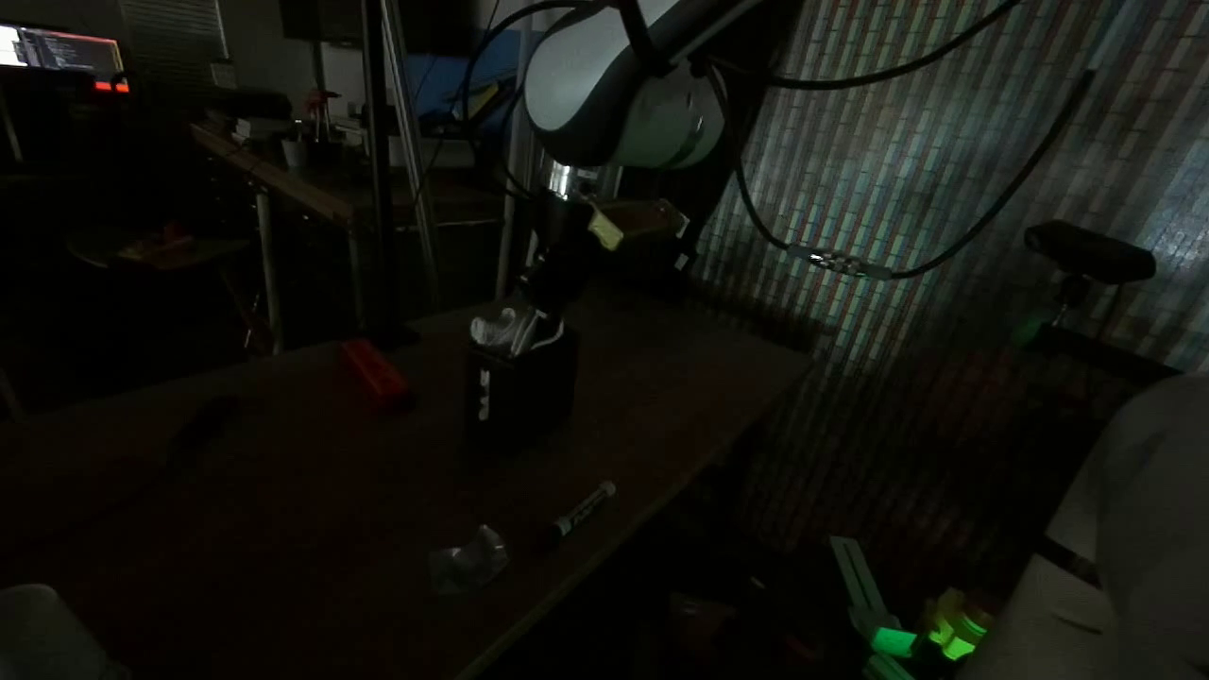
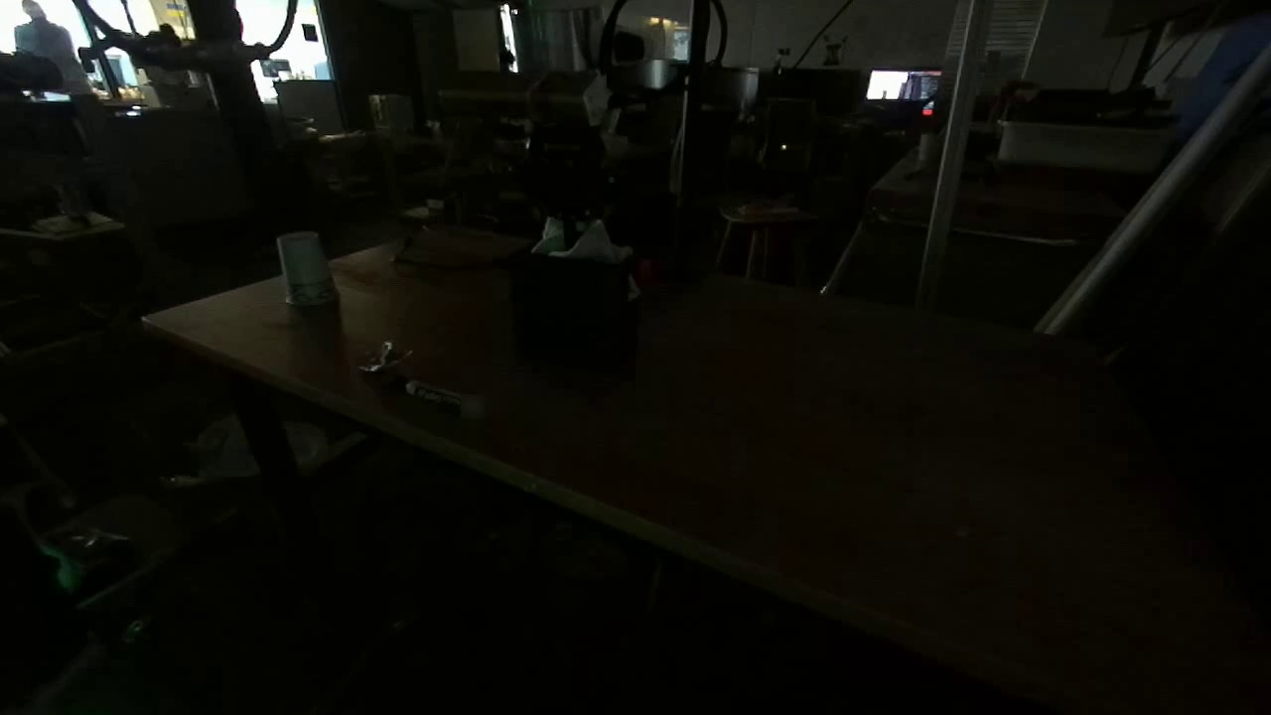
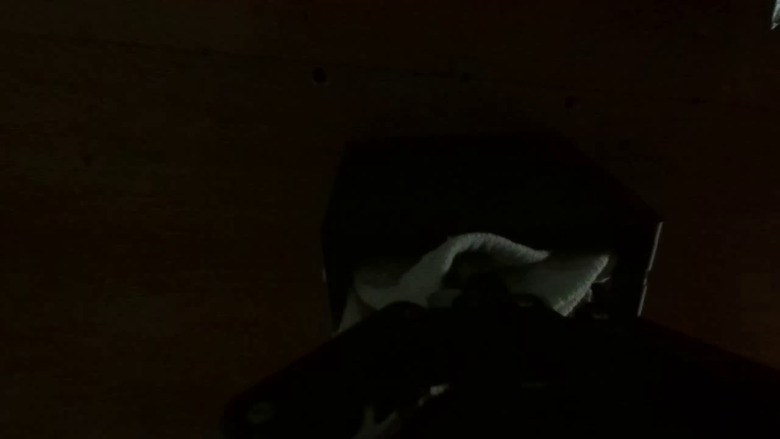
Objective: Put the white towel in the black basket.
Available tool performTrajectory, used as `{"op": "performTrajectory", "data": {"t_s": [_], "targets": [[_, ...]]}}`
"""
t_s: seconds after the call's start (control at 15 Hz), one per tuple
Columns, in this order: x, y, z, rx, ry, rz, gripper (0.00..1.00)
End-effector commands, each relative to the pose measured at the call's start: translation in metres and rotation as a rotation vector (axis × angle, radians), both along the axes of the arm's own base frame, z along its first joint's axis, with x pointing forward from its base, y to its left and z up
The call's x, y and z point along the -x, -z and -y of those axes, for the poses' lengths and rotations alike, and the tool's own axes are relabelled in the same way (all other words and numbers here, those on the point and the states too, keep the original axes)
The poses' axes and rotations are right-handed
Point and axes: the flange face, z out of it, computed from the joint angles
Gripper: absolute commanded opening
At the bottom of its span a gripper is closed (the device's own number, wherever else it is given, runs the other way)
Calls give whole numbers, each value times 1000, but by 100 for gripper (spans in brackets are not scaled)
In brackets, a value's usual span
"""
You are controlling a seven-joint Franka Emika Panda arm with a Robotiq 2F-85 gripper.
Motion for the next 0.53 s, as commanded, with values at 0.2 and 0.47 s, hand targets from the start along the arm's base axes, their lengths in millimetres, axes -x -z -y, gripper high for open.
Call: {"op": "performTrajectory", "data": {"t_s": [0.2,0.47], "targets": [[-13,4,1,-3,-20,11,0],[-17,2,-2,-1,-30,13,0]]}}
